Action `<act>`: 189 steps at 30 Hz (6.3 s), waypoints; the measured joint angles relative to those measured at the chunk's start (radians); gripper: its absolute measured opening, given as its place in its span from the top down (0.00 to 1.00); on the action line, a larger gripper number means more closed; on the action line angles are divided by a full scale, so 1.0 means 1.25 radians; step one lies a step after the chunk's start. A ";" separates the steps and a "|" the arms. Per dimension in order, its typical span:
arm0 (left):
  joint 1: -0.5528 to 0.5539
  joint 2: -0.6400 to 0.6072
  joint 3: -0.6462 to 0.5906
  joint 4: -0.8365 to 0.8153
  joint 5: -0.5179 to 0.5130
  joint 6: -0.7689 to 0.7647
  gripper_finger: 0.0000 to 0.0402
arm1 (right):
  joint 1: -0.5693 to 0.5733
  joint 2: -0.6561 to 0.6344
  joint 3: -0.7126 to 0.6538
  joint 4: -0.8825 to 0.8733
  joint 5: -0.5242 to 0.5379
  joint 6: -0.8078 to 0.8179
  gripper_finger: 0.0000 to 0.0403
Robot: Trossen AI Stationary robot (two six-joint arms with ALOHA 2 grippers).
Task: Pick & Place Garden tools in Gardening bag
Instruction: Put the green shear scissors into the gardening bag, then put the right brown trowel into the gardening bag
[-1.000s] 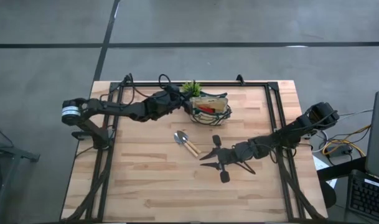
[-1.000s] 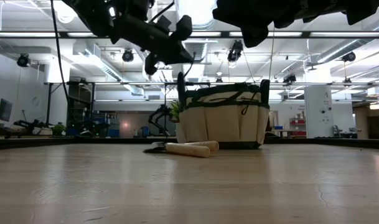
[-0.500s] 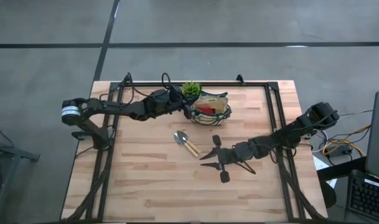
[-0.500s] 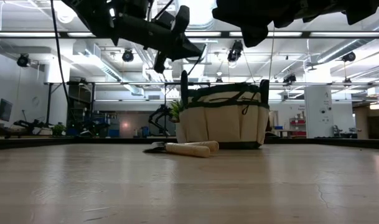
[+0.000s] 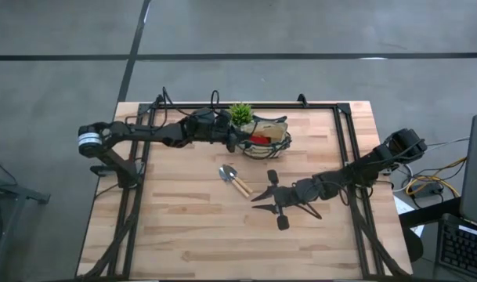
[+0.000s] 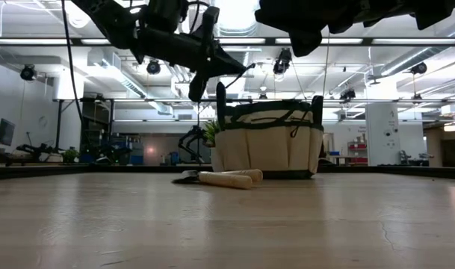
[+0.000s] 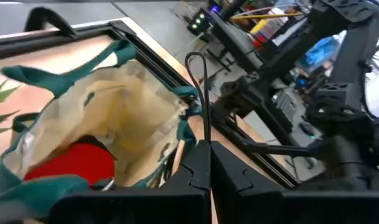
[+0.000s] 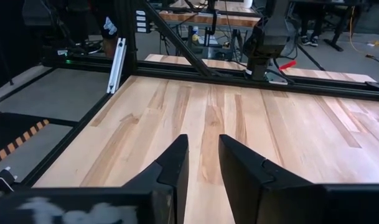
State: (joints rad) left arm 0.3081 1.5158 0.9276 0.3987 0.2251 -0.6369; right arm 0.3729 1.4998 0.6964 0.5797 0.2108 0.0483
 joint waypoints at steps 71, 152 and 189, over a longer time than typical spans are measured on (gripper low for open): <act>-0.402 -0.049 -0.137 0.065 -0.432 0.389 0.70 | -0.014 0.020 -0.002 -0.293 0.115 0.280 0.69; -0.406 -0.047 -0.174 0.141 -0.430 0.280 0.70 | -0.129 0.246 0.107 -0.298 0.027 0.279 0.95; -0.406 -0.047 -0.174 0.148 -0.431 0.279 0.70 | -0.131 0.352 0.109 -0.221 0.116 0.278 0.71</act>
State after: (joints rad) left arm -0.1993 1.4570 0.7097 0.5838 -0.3141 -0.2876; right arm 0.2092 1.9394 0.8330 0.3035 0.3563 0.3960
